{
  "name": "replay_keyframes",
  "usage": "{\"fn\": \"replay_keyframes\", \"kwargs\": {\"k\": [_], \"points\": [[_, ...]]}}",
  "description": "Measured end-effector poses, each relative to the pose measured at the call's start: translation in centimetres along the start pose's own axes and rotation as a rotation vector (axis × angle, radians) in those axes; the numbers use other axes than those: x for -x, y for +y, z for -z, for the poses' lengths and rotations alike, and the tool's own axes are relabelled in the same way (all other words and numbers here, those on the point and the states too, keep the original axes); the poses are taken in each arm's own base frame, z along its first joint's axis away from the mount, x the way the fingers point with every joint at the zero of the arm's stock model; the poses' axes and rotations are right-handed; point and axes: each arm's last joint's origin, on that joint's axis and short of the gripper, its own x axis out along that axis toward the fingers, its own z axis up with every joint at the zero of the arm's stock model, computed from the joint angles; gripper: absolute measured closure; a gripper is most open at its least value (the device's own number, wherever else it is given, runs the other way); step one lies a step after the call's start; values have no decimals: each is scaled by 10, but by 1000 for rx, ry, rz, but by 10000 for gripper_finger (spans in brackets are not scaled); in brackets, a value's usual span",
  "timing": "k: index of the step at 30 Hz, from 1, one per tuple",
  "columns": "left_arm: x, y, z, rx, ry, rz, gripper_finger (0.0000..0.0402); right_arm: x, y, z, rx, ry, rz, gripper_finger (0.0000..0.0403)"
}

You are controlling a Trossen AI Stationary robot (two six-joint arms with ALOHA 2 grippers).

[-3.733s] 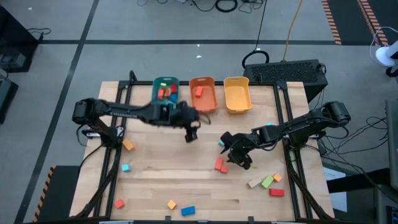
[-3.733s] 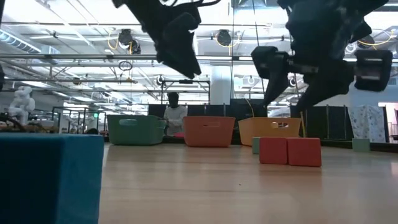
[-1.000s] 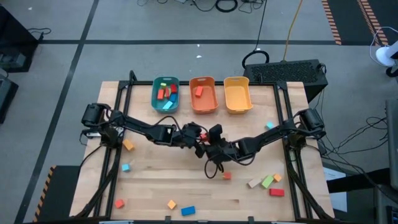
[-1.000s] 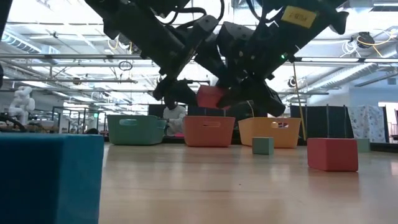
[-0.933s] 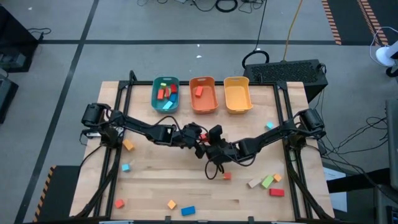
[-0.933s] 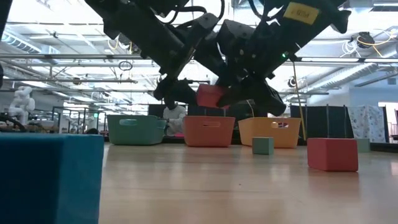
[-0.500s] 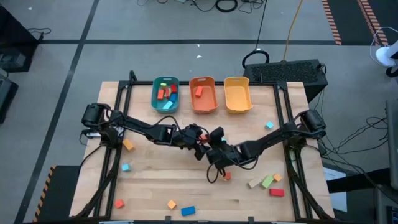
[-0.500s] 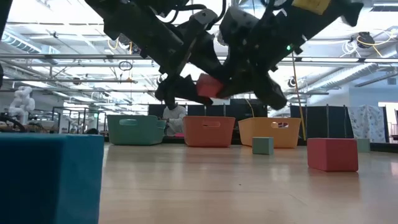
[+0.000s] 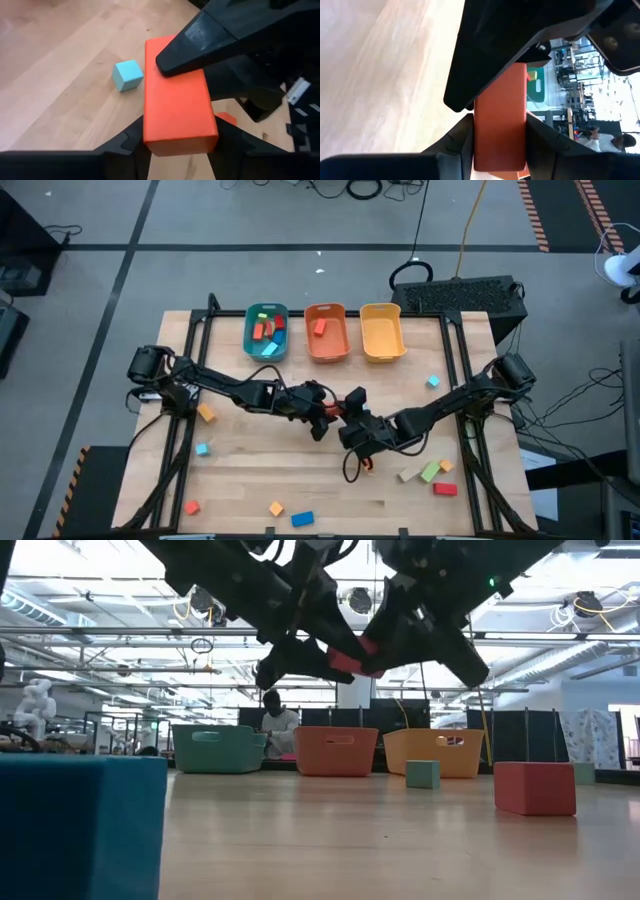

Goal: Sort blocks by size
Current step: Put the orange thick rectangular block into the orange bin

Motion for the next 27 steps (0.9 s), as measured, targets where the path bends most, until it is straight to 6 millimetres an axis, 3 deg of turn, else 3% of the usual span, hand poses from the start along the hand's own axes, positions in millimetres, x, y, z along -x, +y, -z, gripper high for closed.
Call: {"fn": "replay_keyframes", "kwargs": {"k": [15,20,27], "points": [[0,3,-4,13,41,49,244,3,4,-1,24,-20,-41,284],[0,4,-4,15,42,39,262,3,4,-1,23,-20,-43,284],[0,3,-5,12,42,40,262,3,4,-1,12,-22,-55,242]]}}
